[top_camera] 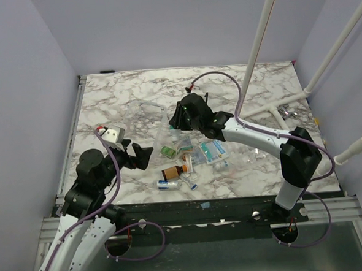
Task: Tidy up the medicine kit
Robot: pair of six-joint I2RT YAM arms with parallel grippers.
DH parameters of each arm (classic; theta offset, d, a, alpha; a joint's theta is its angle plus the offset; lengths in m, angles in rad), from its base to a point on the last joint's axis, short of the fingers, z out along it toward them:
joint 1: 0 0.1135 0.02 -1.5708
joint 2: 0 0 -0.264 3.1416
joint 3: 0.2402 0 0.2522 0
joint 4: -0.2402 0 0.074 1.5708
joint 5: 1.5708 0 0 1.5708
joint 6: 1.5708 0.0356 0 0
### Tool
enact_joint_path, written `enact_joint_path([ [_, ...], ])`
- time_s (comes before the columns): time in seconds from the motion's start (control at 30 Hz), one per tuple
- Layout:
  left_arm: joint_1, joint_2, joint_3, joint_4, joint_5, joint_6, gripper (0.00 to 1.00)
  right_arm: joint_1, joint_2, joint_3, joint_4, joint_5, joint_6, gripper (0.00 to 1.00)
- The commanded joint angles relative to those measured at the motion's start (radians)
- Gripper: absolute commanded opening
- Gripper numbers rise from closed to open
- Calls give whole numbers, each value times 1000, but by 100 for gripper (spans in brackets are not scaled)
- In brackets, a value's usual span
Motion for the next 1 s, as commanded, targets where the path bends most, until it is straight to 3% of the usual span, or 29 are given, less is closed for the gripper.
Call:
enact_joint_path([
  [0.0,-2,-38,15,-23,-154,5,98,9,15,96,-6,-50,-226,12],
  [0.33,-3,-156,10,-45,-403,-11,98,46,102,328,-60,-78,-552,15],
  [0.73,-3,-253,-4,-42,-531,-25,98,107,311,568,-59,-198,-748,21],
  [0.97,-3,-268,-10,-36,-534,-28,98,139,456,687,-86,-214,-837,23],
])
